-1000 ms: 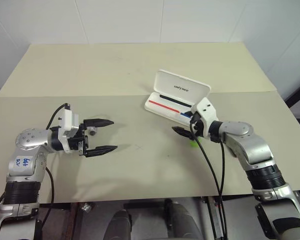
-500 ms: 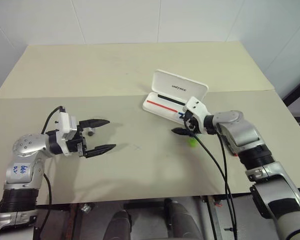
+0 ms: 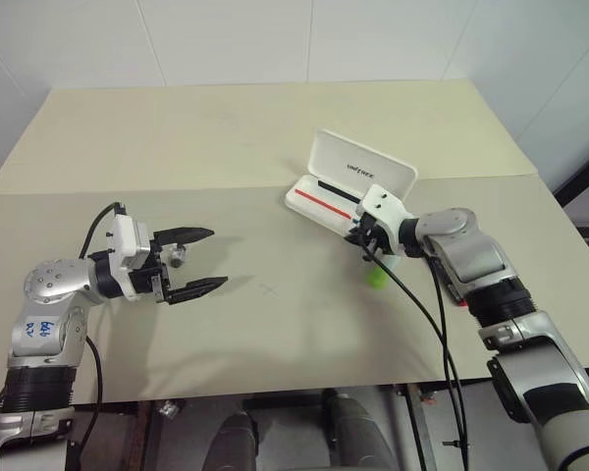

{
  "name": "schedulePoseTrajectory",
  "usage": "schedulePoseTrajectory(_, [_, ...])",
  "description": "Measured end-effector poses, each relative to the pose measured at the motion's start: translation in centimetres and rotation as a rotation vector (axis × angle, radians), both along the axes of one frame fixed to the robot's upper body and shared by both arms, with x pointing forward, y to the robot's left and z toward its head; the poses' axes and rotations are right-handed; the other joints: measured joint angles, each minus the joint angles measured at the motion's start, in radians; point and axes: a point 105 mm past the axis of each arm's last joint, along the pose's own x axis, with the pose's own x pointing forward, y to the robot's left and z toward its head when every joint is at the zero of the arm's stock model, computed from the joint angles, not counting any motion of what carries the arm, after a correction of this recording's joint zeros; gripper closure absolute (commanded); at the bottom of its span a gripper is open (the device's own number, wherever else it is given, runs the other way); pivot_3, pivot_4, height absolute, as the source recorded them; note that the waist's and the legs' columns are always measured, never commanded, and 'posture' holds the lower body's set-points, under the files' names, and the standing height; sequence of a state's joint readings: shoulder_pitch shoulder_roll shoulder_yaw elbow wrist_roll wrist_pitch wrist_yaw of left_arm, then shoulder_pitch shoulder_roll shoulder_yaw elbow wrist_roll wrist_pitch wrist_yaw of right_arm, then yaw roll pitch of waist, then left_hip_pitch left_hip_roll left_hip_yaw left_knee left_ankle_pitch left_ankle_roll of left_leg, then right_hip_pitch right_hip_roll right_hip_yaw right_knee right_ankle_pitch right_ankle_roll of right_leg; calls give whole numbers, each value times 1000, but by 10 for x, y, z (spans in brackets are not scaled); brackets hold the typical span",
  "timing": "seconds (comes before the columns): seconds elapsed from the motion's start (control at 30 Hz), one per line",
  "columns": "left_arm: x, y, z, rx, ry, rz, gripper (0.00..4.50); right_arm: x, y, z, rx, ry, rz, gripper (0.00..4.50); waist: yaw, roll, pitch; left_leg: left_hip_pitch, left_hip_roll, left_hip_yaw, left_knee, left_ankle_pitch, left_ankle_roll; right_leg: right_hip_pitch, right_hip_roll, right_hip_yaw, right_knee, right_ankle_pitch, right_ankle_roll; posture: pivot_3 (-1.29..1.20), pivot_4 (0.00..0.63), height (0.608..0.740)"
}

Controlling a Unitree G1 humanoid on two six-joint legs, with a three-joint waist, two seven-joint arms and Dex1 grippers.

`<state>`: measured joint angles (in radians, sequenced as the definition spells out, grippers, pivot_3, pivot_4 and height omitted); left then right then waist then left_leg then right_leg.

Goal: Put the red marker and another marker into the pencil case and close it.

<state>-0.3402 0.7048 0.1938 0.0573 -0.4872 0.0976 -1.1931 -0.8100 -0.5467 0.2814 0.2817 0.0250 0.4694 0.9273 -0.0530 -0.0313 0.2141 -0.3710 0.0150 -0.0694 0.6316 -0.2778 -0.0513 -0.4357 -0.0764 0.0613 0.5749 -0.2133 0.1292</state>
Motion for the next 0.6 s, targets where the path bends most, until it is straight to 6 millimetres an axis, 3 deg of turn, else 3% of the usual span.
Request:
schedulePoseTrajectory(0.27, [4, -3, 0, -5, 5, -38, 0, -48, 35, 10, -47, -94, 237, 4460, -1, 0, 0, 0, 0, 0, 0, 0, 0, -2, 0, 0, 1, -1, 0, 0, 150, 740])
schedulePoseTrajectory(0.43, [2, -1, -3, -6, 27, -68, 0, -90, 65, -9, -110, -64, 415, 4460, 0, 0, 0, 0, 0, 0, 0, 0, 0, -1, 0, 0, 2, -1, -1, 0, 150, 740])
schedulePoseTrajectory(0.6, [-5, 7, -1, -21, 33, -81, 0, -102, 71, -21, -146, -43, 459, 4460, -1, 0, 0, 0, 0, 0, 1, 0, 0, -1, 0, 0, 3, -2, -1, 0, 150, 740])
